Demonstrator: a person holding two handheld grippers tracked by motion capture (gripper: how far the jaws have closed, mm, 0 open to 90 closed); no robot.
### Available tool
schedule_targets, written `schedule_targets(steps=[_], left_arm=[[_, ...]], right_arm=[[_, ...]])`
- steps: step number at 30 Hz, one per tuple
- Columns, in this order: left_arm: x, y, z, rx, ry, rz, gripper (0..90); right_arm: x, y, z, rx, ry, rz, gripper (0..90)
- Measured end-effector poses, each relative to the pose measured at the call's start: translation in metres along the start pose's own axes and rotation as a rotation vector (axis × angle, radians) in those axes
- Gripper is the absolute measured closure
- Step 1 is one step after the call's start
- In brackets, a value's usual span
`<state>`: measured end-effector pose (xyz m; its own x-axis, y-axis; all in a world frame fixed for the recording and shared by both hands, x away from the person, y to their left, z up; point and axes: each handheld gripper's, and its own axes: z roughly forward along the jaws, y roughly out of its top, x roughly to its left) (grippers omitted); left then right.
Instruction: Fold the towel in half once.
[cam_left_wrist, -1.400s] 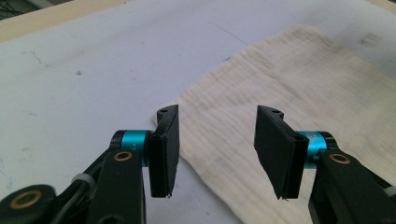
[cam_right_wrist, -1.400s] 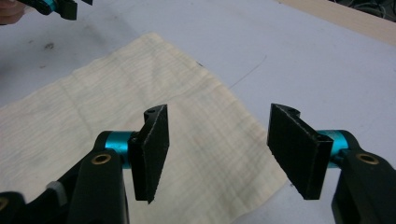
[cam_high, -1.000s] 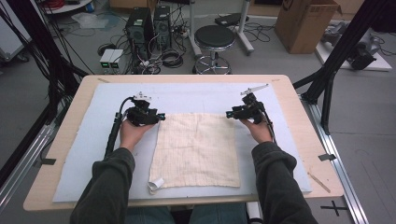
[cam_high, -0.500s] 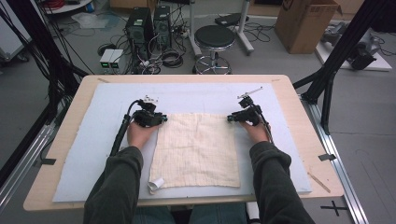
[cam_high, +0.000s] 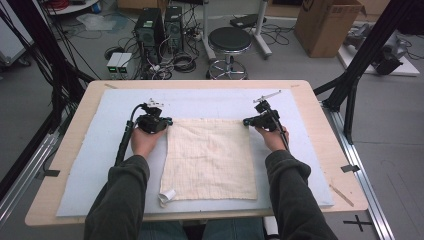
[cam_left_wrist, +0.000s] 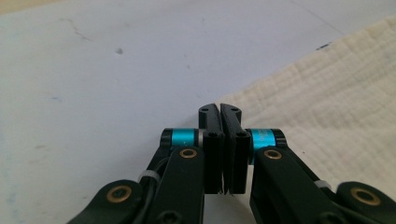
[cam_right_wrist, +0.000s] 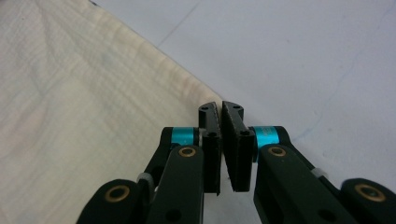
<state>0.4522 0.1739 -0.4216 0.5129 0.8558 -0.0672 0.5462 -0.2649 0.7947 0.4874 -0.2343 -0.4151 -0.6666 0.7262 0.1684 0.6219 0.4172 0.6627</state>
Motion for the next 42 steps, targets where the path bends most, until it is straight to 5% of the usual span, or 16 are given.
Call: schedule_targets(steps=[7, 13, 17, 20, 31, 42], left_arm=[[0.01, 0.01, -0.018, -0.031, 0.018, 0.015, 87.5], [0.01, 0.011, -0.024, -0.066, -0.012, 0.002, 87.5], [0.002, 0.013, -0.027, -0.06, -0.033, 0.034, 87.4], [-0.004, 0.013, -0.033, -0.022, -0.017, 0.097, 87.5], [-0.01, -0.004, -0.062, -0.069, -0.051, 0.099, 87.5], [-0.021, -0.028, -0.083, -0.088, -0.108, 0.147, 87.4]], right_arm=[[0.014, 0.026, -0.006, -0.044, -0.004, -0.055, 86.2], [0.01, 0.028, -0.016, -0.073, 0.003, -0.028, 86.2], [0.01, 0.027, -0.024, -0.092, 0.021, -0.03, 86.2], [0.011, 0.026, -0.032, -0.116, 0.046, -0.032, 86.2], [0.028, 0.016, -0.045, -0.124, 0.098, -0.077, 86.2], [0.045, -0.002, -0.061, -0.128, 0.155, -0.131, 86.2]])
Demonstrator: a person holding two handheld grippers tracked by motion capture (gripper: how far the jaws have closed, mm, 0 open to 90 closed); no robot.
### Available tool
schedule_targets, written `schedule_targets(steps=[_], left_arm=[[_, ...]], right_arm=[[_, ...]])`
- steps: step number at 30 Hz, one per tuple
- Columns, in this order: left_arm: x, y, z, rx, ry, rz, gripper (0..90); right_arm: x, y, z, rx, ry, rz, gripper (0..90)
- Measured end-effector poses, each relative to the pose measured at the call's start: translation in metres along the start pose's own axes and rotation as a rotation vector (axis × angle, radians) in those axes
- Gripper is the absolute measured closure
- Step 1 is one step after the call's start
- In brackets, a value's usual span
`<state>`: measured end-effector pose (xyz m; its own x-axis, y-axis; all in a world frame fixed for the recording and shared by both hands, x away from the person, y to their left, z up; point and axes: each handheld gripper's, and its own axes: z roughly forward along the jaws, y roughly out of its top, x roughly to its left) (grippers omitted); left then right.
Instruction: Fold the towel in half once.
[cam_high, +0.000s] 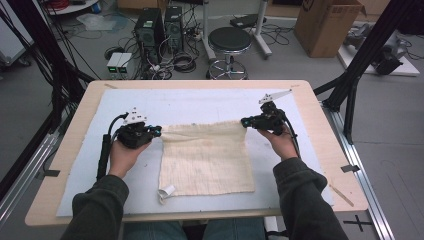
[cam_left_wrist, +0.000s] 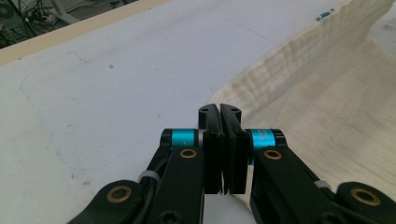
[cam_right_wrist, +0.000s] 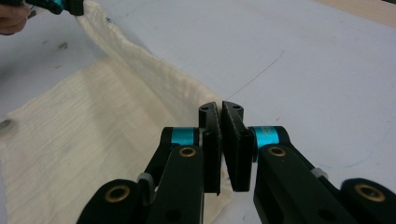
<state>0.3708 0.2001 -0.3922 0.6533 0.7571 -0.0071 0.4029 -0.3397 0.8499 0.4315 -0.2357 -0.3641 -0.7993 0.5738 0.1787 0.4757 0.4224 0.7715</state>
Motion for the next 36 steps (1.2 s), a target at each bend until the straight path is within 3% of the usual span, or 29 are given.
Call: schedule_targets(steps=[8, 16, 27, 36], left_arm=[[-0.013, -0.009, -0.012, -0.015, -0.023, 0.023, 87.4], [-0.03, -0.017, -0.023, -0.012, -0.04, 0.078, 87.4], [-0.046, -0.031, -0.037, -0.033, -0.074, 0.094, 87.3], [-0.057, -0.042, -0.049, -0.049, -0.094, 0.116, 87.2]], right_arm=[[0.012, -0.013, -0.011, -0.018, 0.023, -0.012, 86.2], [0.027, -0.017, -0.02, -0.014, 0.032, -0.055, 86.2], [0.038, -0.044, -0.024, 0.001, 0.048, -0.059, 86.2], [0.051, -0.055, -0.029, 0.002, 0.054, -0.077, 86.2]])
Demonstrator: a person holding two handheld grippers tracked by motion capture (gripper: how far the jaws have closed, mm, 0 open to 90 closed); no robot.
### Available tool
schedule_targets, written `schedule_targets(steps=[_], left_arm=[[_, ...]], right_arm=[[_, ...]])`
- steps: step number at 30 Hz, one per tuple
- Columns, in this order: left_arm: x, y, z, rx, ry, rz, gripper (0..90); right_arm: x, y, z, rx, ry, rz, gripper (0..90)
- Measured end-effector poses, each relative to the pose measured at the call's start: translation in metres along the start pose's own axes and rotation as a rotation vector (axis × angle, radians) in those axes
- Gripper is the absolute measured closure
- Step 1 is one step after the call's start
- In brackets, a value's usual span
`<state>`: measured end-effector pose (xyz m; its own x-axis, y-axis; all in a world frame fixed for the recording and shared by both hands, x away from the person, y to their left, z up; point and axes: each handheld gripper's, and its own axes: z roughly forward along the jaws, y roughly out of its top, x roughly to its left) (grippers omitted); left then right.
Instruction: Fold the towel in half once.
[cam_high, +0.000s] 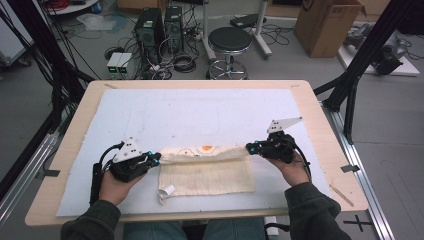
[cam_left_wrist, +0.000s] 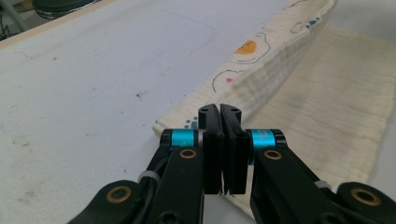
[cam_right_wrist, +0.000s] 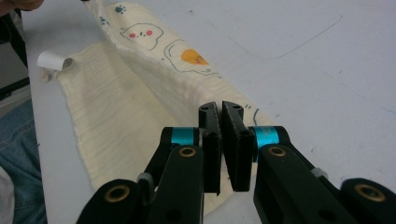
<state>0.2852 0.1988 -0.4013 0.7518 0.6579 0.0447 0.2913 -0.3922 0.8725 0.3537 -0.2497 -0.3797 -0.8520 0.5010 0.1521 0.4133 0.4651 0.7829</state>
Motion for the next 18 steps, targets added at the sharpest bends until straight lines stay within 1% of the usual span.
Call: schedule_targets(steps=[2, 3, 6, 8, 14, 18], left_arm=[[-0.002, -0.003, -0.002, 0.0, -0.007, 0.004, 87.2], [-0.003, -0.005, -0.003, 0.0, -0.008, 0.001, 87.2], [-0.006, -0.008, -0.006, -0.001, -0.014, 0.004, 87.2], [-0.007, -0.009, -0.007, -0.003, -0.014, 0.002, 87.2], [-0.012, -0.012, -0.01, -0.004, -0.034, 0.02, 87.1], [-0.015, -0.016, -0.011, 0.01, -0.042, 0.027, 87.2]], right_arm=[[0.003, -0.002, -0.001, 0.003, 0.002, -0.004, 86.2], [0.004, -0.003, -0.001, 0.003, 0.002, -0.014, 86.2], [0.008, -0.007, -0.003, 0.002, 0.006, -0.01, 86.2], [0.009, -0.008, -0.004, 0.003, 0.007, -0.017, 86.1], [0.013, -0.013, -0.004, 0.012, 0.004, -0.015, 86.1], [0.015, -0.017, -0.003, 0.02, 0.008, -0.021, 86.1]])
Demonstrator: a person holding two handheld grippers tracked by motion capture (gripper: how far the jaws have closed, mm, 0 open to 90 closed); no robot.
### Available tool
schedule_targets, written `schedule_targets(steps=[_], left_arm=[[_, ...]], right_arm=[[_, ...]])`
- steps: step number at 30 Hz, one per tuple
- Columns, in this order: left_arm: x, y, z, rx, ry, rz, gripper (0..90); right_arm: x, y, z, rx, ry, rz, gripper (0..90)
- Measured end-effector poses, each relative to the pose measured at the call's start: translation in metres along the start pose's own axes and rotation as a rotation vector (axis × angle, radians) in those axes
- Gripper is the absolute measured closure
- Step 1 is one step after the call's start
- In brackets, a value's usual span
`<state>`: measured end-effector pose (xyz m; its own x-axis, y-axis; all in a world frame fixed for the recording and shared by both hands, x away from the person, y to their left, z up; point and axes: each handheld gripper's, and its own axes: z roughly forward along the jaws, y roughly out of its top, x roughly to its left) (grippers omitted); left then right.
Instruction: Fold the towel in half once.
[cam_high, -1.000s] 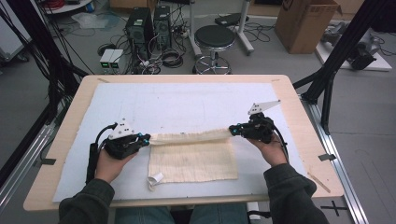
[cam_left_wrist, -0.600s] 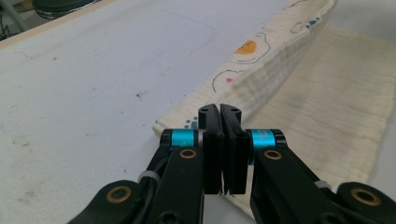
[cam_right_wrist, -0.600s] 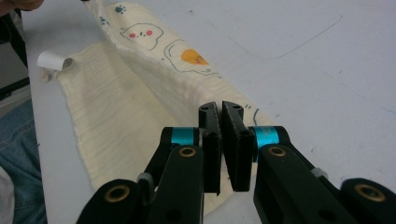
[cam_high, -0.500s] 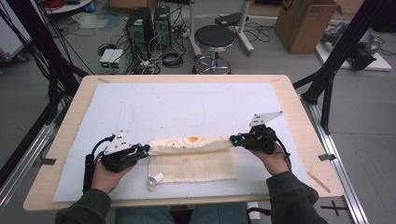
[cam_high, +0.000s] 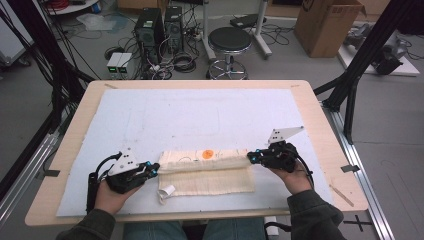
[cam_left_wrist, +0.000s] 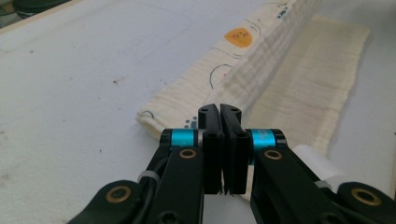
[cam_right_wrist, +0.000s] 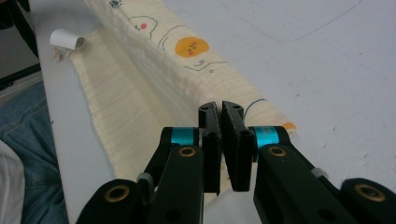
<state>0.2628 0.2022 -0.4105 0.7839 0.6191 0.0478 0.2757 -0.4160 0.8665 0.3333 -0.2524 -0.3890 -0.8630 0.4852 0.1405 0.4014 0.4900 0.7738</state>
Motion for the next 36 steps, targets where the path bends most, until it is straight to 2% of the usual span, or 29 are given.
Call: schedule_targets(steps=[8, 10, 12, 15, 17, 21, 27, 31, 36], left_arm=[[-0.007, -0.008, -0.001, 0.022, -0.034, 0.012, 86.6], [-0.008, -0.008, -0.003, 0.006, -0.057, 0.018, 80.5], [-0.006, -0.006, -0.007, -0.021, -0.08, -0.004, 71.8], [-0.003, -0.003, -0.01, -0.046, -0.082, -0.02, 69.5], [-0.001, -0.001, -0.008, -0.046, -0.087, -0.027, 69.2], [-0.002, -0.001, 0.004, -0.018, -0.111, -0.032, 69.5], [-0.009, -0.006, 0.022, 0.07, -0.145, 0.002, 76.7], [-0.012, -0.011, 0.025, 0.115, -0.164, 0.012, 79.9], [-0.014, -0.017, 0.025, 0.143, -0.173, 0.011, 80.4]], right_arm=[[0.004, -0.008, 0.003, 0.018, 0.009, -0.001, 85.8], [0.005, -0.01, 0.002, 0.015, 0.013, 0.002, 83.9], [0.005, -0.011, 0.0, 0.004, 0.022, 0.0, 78.9], [0.005, -0.01, -0.006, -0.008, 0.03, 0.009, 75.7], [0.004, -0.009, -0.01, -0.02, 0.031, 0.01, 74.6], [0.007, -0.01, -0.004, -0.008, 0.049, -0.003, 72.5], [0.019, -0.02, 0.02, 0.072, 0.096, -0.046, 71.8], [0.024, -0.026, 0.03, 0.114, 0.117, -0.061, 72.7], [0.029, -0.032, 0.033, 0.142, 0.121, -0.08, 73.2]])
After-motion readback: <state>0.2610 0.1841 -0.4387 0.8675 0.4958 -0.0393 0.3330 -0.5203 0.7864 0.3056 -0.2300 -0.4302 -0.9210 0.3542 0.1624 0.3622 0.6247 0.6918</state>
